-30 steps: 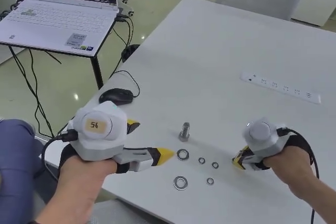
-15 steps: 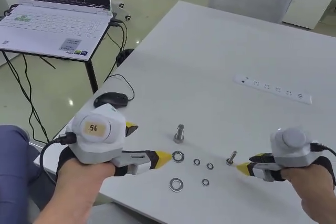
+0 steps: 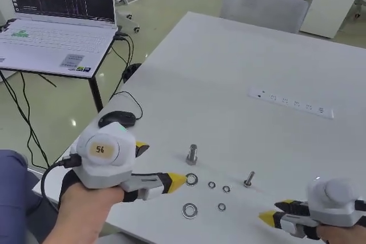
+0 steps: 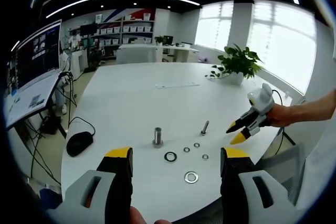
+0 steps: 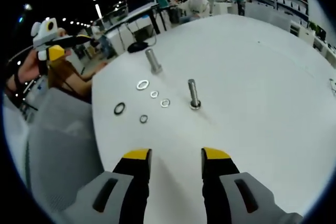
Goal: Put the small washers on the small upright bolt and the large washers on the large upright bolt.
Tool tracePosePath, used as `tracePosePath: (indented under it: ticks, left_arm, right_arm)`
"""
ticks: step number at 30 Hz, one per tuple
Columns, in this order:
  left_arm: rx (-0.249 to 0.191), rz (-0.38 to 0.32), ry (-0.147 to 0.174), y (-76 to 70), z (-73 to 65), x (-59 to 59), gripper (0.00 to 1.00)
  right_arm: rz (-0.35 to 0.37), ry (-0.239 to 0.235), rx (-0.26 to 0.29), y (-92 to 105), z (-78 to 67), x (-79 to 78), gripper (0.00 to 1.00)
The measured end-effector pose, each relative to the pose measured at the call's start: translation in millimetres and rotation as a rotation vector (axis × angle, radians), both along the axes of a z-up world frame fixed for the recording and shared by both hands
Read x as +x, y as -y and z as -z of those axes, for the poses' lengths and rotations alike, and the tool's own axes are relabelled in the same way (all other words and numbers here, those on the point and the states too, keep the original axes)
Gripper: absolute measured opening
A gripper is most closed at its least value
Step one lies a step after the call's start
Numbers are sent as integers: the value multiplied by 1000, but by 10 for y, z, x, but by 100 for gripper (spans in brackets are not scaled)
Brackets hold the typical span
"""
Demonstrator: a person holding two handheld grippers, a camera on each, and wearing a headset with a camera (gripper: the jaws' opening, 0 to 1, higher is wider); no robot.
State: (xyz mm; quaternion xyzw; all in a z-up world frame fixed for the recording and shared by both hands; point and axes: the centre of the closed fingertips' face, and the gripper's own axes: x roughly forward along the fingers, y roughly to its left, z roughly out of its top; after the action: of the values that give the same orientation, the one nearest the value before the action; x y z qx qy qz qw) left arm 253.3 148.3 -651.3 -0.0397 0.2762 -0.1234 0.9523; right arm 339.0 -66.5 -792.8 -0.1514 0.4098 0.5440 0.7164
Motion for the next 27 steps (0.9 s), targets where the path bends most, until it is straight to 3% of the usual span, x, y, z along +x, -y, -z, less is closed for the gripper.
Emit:
tracePosePath:
  ticks: [6,14,17,21,27]
  left_arm:
    - [3,13,-1,56,-1,19,67]
    - [13,30,-7,85,3,10,68]
    - [15,33,-13,91,22,0,68]
    - [12,34,-12,95,22,7,68]
    - [13,32,-10,82,16,8,68]
  right_arm:
    - [-65,4,-5,-206,80,-168,40]
    - [-94,-6,22,-570,149,-242,36]
    - [-172,56,-5,-717,188,-254,32]
    - [-278,95,-57,-860,244,-341,31]
    - [-405,182,-139,-909,298,-320,26]
